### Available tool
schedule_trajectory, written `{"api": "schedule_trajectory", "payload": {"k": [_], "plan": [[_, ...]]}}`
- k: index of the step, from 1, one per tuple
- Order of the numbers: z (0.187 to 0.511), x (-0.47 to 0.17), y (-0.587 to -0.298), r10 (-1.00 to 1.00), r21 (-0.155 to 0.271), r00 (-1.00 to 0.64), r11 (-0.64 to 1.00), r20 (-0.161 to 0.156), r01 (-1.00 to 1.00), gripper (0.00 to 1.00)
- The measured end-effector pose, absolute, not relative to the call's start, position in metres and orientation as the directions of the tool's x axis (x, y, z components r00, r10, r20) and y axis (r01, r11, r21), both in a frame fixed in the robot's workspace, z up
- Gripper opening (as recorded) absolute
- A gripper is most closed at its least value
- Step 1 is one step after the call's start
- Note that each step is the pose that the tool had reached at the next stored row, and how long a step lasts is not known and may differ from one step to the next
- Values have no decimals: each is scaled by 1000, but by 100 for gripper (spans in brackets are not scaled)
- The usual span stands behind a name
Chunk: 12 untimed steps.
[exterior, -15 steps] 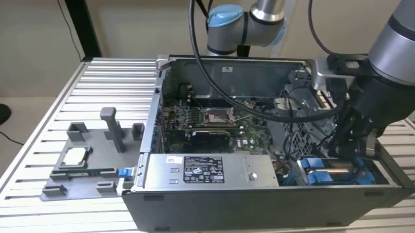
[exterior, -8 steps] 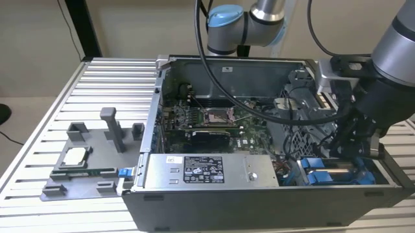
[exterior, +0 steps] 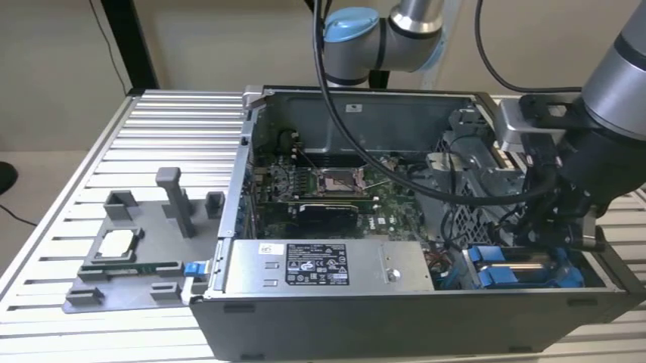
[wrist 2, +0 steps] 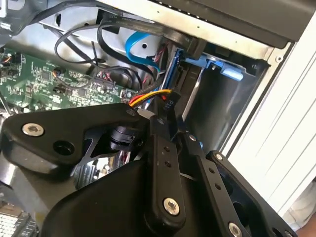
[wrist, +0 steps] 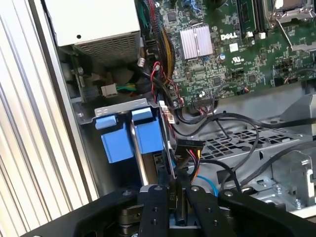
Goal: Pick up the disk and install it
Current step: 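Insert the first disk wire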
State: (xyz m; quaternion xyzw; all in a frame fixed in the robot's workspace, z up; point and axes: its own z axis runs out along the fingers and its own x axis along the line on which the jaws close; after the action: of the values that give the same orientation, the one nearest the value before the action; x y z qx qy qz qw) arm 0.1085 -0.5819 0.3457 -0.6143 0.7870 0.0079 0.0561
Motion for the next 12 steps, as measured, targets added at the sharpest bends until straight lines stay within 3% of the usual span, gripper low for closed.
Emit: {"api": "schedule_trajectory", "payload": {"k": [12], "plan": [[341,116,-582,-980,-56,-175,181,-97,-982,0]]}}
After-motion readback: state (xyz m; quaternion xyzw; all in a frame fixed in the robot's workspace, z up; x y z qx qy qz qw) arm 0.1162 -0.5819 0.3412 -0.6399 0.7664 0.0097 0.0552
